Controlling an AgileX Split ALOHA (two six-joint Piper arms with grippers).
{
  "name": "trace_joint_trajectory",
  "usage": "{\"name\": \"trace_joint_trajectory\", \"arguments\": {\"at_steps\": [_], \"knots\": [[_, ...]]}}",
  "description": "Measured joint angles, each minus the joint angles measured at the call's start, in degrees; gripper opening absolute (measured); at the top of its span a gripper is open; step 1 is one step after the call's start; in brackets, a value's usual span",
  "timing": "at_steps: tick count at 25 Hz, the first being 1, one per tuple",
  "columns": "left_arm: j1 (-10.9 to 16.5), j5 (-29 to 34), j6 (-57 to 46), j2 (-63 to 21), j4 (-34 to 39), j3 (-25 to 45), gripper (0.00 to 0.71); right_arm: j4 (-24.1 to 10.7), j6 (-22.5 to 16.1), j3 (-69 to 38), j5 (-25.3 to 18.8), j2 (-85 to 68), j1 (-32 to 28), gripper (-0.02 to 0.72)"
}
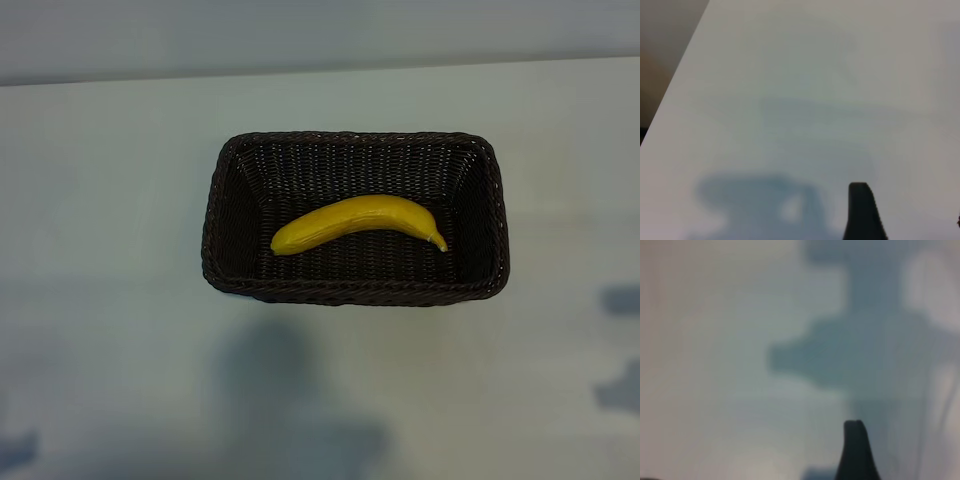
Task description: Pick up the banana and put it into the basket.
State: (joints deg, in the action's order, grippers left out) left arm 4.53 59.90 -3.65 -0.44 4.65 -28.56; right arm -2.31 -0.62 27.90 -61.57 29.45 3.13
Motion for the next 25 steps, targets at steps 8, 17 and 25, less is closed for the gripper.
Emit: {"name": "trace_joint_trajectory", "arguments": {"at_steps": [8,17,25], "knots": [[0.0,0.0,0.0,0.0,0.0,0.0,0.483,-0.06,0.0,0.0,0.02,-14.16,-7.38,0.506],[0.0,0.0,0.0,0.0,0.0,0.0,0.483,-0.06,0.0,0.0,-0.1,-29.75,-7.5,0.505],[0.0,0.0,0.06,0.0,0.0,0.0,0.483,-0.11,0.0,-0.05,-0.1,-29.8,-8.08,0.505]]}}
